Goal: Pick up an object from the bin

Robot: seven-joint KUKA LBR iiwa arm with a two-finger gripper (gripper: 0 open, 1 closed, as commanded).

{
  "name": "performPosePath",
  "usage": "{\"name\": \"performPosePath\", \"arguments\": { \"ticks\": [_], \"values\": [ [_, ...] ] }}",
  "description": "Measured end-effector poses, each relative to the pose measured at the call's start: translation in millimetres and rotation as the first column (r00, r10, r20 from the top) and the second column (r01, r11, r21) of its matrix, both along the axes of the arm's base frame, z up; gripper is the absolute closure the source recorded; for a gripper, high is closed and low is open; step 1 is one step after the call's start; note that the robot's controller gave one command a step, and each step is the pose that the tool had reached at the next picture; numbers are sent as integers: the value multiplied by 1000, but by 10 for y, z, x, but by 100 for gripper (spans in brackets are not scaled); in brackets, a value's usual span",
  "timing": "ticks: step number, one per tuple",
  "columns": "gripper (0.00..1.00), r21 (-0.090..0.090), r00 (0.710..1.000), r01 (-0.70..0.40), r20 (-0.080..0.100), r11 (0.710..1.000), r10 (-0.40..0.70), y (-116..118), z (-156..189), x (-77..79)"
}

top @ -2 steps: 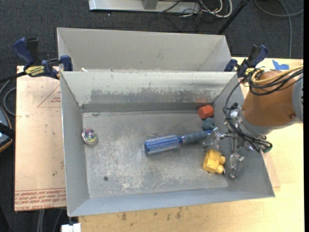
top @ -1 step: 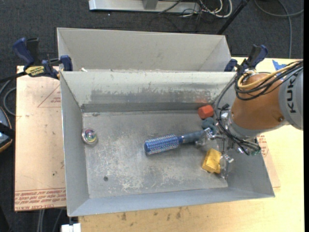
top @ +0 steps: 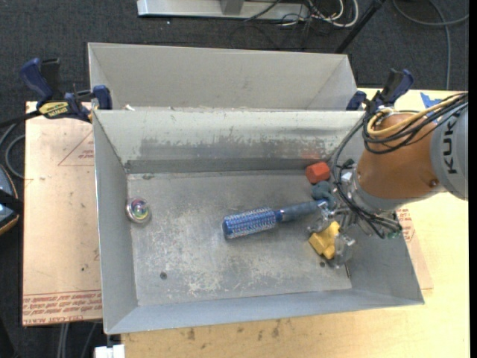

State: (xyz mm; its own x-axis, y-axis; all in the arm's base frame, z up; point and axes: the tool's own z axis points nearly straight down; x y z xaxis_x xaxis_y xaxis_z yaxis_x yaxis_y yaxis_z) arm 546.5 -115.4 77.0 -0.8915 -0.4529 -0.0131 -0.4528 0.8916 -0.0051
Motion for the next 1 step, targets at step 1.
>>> {"name": "performPosePath", "arguments": {
  "ticks": [1],
  "values": [
    [100,-3,997,-81,-2,997,81,121,1248,17]
  ]
}}
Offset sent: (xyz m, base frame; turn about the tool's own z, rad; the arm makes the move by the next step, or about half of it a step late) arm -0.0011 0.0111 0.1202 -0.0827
